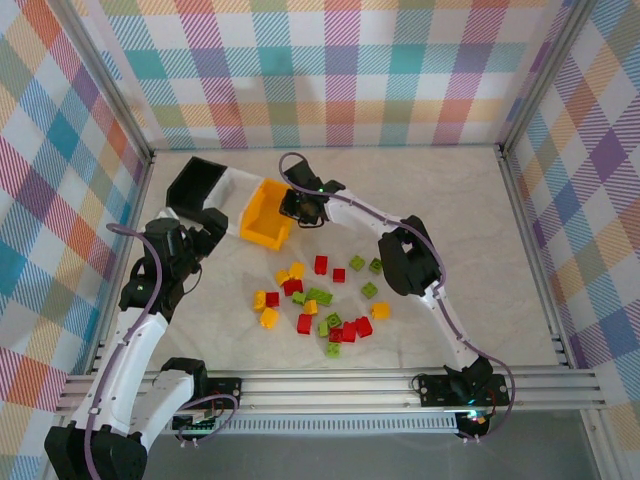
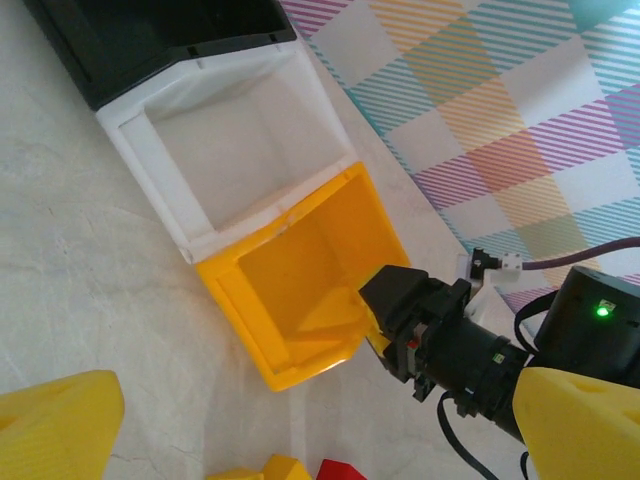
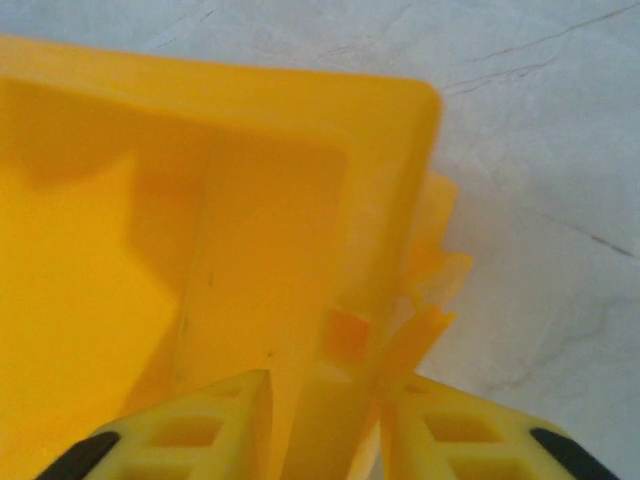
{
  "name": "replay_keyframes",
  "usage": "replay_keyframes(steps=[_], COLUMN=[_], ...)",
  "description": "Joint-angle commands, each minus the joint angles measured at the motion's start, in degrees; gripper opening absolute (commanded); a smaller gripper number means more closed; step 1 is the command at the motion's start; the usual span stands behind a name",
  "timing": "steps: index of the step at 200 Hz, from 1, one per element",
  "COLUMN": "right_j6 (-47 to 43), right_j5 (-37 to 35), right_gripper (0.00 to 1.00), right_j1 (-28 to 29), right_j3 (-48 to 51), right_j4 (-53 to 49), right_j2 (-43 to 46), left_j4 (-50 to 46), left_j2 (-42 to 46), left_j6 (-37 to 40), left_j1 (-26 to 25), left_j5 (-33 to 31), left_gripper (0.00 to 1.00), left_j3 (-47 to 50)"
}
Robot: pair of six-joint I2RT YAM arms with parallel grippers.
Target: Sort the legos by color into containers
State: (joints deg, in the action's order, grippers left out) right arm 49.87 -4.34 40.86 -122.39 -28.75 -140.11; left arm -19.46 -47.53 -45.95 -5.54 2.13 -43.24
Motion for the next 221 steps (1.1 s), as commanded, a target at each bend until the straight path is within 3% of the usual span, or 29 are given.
replay_keyframes(steps=[1, 83, 118, 164, 221], right_j6=[-4.09, -12.60, -19.98, -29.95, -33.92], right_j5=[-3.21, -5.94, -5.69, 2.76, 8.19], right_gripper=[0.27, 0.00, 0.00, 0.00, 0.00], right_j1=[-0.29, -6.40, -10.89, -17.89, -22.92], right_j3=[-1.41, -3.99, 0.16, 16.00, 29.45], right_j4=[-5.39, -12.20, -14.07, -8.17, -3.38], right_j2=[0.25, 3.85, 8.96, 19.02, 25.39], left_j4=[-0.74, -2.03, -2.44, -2.43, -2.11], left_j2=[-0.50, -0.81, -0.73, -0.59, -1.12], left_j6=[0.94, 1.31, 1.45, 1.35, 0.85], left_j1=[-0.27, -0.27, -0.34, -0.38, -0.61], left_j5=[1.03, 1.54, 1.82, 2.69, 3.10], left_gripper=[1.00, 1.00, 1.00, 1.00, 1.00], left_j3=[-1.04, -2.19, -1.98, -0.84, 0.58])
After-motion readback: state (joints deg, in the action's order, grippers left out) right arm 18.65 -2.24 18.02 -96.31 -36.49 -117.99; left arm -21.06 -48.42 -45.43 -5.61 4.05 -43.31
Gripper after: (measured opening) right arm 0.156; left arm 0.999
